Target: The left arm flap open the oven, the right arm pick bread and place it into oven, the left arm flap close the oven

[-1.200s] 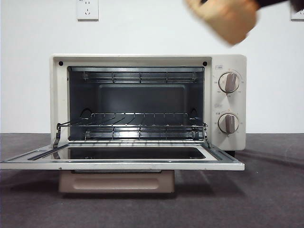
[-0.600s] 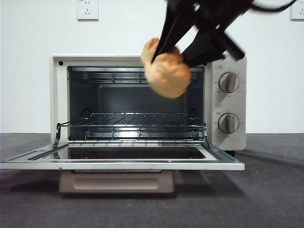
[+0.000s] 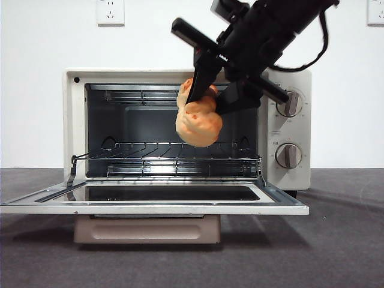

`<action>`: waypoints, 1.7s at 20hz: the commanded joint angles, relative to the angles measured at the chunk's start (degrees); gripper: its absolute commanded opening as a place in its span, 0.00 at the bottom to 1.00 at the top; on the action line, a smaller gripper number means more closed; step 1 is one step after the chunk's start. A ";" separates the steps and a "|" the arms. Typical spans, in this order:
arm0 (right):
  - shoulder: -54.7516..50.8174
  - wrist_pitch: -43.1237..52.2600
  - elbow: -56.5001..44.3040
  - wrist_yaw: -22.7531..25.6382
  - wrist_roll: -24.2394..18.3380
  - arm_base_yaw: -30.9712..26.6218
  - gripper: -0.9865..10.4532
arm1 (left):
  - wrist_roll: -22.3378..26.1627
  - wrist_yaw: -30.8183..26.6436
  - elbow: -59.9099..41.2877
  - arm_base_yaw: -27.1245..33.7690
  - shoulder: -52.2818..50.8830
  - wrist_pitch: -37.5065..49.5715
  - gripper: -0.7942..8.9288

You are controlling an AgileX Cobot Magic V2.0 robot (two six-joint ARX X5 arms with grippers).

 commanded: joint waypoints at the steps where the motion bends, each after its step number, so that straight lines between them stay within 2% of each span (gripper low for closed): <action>1: 1.77 1.86 0.87 2.21 1.57 0.50 0.20 | 0.50 -0.35 1.29 -0.48 0.15 0.28 0.10; 9: 3.82 4.39 0.87 7.58 2.03 0.15 0.20 | 0.55 -0.35 1.29 -0.48 0.15 0.35 0.10; 14: 4.11 4.39 0.87 8.28 1.99 -0.24 0.20 | 1.25 -0.35 1.29 -0.48 0.15 0.42 0.10; 21: 4.15 4.35 0.87 10.51 1.99 -0.24 0.40 | 1.86 -0.35 1.29 -0.48 0.15 0.50 0.10; 24: 4.15 4.33 0.87 10.49 1.88 -0.24 0.43 | 1.90 -0.35 1.29 -0.46 0.15 0.50 0.10; 28: 3.45 3.06 0.90 9.22 1.75 -0.22 0.44 | 2.12 -0.63 1.29 -0.46 0.17 0.50 0.10; 34: -2.21 -5.01 0.90 7.23 1.75 1.07 0.44 | 2.99 -6.36 1.29 -0.35 2.73 1.16 0.10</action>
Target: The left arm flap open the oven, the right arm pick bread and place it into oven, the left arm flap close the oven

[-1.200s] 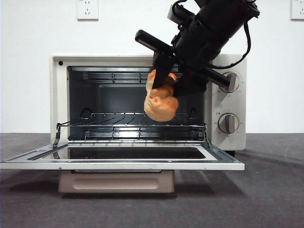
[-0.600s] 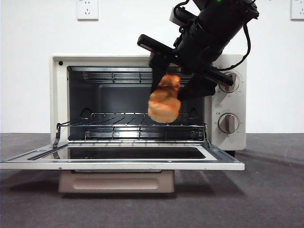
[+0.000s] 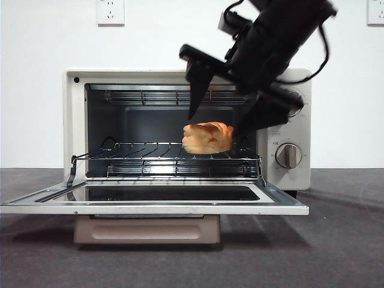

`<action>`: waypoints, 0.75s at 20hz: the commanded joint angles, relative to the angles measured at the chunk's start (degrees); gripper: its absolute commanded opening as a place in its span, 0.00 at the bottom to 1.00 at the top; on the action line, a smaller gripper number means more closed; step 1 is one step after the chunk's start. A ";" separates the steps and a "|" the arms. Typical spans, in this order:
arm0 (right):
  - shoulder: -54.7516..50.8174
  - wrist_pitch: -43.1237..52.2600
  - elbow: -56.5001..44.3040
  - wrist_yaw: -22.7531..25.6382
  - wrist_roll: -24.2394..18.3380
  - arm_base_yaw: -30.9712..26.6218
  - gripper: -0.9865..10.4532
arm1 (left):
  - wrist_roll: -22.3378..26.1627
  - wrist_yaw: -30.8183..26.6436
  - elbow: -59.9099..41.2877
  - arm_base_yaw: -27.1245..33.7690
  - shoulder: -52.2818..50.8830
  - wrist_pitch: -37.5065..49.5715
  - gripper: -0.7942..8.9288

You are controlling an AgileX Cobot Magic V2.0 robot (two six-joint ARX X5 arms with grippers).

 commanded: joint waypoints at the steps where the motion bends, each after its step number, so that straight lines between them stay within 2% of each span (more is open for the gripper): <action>1: -3.69 -2.73 0.92 -0.17 0.22 1.75 0.44 | 2.05 -1.99 1.20 -0.24 3.10 1.42 0.10; 4: -9.01 -6.49 0.92 -0.35 -0.42 3.34 0.44 | 4.35 -1.97 1.20 -0.04 7.43 3.45 0.10; 9: -20.39 -14.71 0.92 -4.46 -4.24 5.79 0.44 | 6.21 -0.46 1.20 1.29 15.54 7.61 0.10; 13: -29.35 -24.02 0.92 -9.62 -7.32 5.86 0.44 | 5.95 6.60 1.20 4.68 20.22 11.54 0.10; 15: -34.07 -29.46 0.92 -10.34 -8.15 5.84 0.44 | 5.68 10.38 1.20 7.45 22.27 12.79 0.10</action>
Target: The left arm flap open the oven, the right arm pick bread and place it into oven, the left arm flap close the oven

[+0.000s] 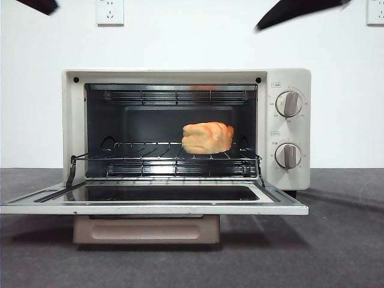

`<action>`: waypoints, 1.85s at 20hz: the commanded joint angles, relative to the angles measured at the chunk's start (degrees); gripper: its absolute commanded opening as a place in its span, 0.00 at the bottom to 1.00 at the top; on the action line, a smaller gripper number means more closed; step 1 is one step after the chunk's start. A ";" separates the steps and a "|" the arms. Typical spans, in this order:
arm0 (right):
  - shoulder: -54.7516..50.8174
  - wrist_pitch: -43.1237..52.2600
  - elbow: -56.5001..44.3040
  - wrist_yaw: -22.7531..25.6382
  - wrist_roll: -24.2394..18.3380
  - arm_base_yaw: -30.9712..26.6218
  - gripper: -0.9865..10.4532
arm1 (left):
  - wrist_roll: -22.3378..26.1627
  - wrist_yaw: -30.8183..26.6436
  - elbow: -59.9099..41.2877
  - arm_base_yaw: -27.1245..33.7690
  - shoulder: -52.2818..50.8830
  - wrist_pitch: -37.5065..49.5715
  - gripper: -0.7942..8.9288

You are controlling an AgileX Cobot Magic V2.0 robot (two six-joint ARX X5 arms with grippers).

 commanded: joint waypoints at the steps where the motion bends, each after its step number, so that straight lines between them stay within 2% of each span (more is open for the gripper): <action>1: -6.86 -8.20 0.92 -0.55 -3.10 0.22 0.44 | 0.44 6.05 1.07 4.44 3.13 1.60 0.10; 6: -19.12 -19.47 0.92 -0.44 -3.32 0.17 0.44 | -0.11 21.55 1.05 21.66 11.54 1.53 0.10; 9: -23.85 -22.45 0.92 1.27 -3.30 0.17 0.44 | -0.83 27.47 0.37 29.14 16.72 1.05 0.10; 11: -26.16 -23.69 0.92 2.71 -3.08 0.17 0.44 | -3.08 30.51 -2.34 31.63 18.78 2.73 0.10; 15: -27.56 -24.26 0.92 5.57 -3.10 0.17 0.44 | -8.70 30.62 -11.17 33.31 19.41 9.18 0.10; 20: -27.56 -24.26 0.92 5.75 -3.08 0.17 0.44 | -15.67 30.56 -21.22 34.73 19.41 18.36 0.10; 22: -27.56 -24.26 0.92 5.73 -2.99 0.17 0.44 | -17.18 28.02 -23.04 35.63 19.39 19.50 0.10; 24: -27.56 -24.24 0.92 5.75 -2.86 0.17 0.44 | -17.14 26.21 -24.15 36.13 19.39 19.17 0.10; 29: -27.54 -23.82 0.92 7.41 -2.89 0.17 0.44 | -16.94 27.45 -24.41 35.45 19.78 16.09 0.10; 32: -27.54 -23.39 0.92 8.39 -2.91 0.17 0.44 | -16.37 31.26 -24.41 34.95 21.88 15.98 0.10; 37: -27.54 -23.41 0.92 8.33 -2.86 0.17 0.44 | -17.03 34.12 -24.41 34.51 25.27 18.03 0.10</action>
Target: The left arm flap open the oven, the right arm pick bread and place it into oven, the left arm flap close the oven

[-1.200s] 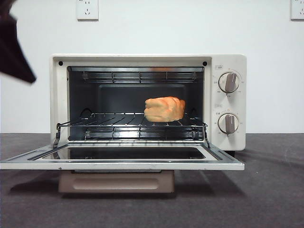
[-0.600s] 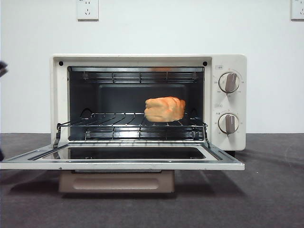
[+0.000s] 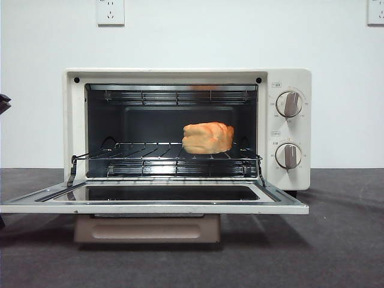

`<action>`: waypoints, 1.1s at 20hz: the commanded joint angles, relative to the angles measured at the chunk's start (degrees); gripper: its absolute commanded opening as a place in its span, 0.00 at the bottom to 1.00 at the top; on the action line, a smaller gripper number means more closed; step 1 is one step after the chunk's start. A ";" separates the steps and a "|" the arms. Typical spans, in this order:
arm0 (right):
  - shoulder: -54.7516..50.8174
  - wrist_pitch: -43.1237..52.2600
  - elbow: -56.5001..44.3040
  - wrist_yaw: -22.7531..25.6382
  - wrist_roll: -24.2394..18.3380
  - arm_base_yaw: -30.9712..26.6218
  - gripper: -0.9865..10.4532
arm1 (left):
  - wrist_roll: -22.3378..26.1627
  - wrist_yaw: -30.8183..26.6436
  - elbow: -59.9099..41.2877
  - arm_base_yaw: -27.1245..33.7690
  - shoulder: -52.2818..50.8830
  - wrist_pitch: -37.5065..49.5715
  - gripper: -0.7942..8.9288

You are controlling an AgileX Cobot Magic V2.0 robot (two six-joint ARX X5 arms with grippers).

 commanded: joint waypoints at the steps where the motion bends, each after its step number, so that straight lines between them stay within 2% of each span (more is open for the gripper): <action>1: 0.20 0.70 0.92 0.09 -0.22 0.35 0.44 | -0.15 2.01 0.07 -0.13 1.53 2.05 0.10; 7: 0.20 0.70 0.92 0.09 0.17 0.35 0.44 | -0.44 4.98 0.09 -0.13 1.60 2.78 0.10; 10: 0.20 0.70 0.92 0.09 0.20 0.35 0.44 | -3.23 8.39 0.15 0.07 0.42 4.72 0.10; 13: 0.20 0.70 0.92 0.07 0.83 0.35 0.44 | -7.98 10.93 0.50 0.35 -1.73 9.07 0.10; 16: 0.20 0.70 0.92 0.07 1.25 0.35 0.44 | -13.51 10.95 1.49 1.16 -3.82 14.21 0.10; 22: 0.20 0.70 0.92 0.07 1.27 0.35 0.44 | -28.61 9.20 2.82 1.73 -4.02 33.88 0.10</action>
